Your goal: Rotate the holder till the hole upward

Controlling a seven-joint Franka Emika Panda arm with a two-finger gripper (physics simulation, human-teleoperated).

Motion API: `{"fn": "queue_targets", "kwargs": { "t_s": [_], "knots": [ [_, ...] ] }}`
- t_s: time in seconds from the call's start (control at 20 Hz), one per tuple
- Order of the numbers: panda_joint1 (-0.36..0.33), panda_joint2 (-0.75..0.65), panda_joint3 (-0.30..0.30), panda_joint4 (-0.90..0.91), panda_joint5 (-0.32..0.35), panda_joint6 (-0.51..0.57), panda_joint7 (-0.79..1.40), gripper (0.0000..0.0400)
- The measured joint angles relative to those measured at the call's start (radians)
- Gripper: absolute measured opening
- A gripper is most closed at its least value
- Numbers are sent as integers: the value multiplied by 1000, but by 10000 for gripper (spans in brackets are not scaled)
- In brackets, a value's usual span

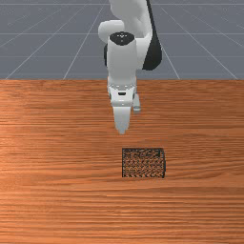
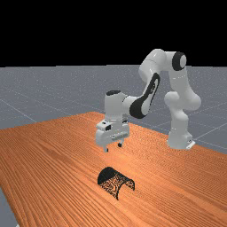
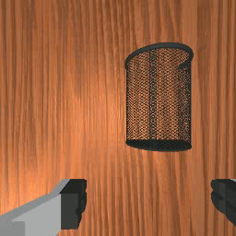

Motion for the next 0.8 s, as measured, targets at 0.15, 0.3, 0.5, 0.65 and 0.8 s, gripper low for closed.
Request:
{"fn": "queue_targets", "kwargs": {
  "t_s": [0.15,0.3,0.5,0.65,0.8],
  "knots": [
    [0,0,0,0,0,0,0,90],
    [1,4,-1,6,1,-2,8,20],
    [10,7,28,10,41,-2,20,3],
    [101,23,20,37,-1,-12,223,1],
    [245,98,35,161,-17,-59,504,0]
  ]
}}
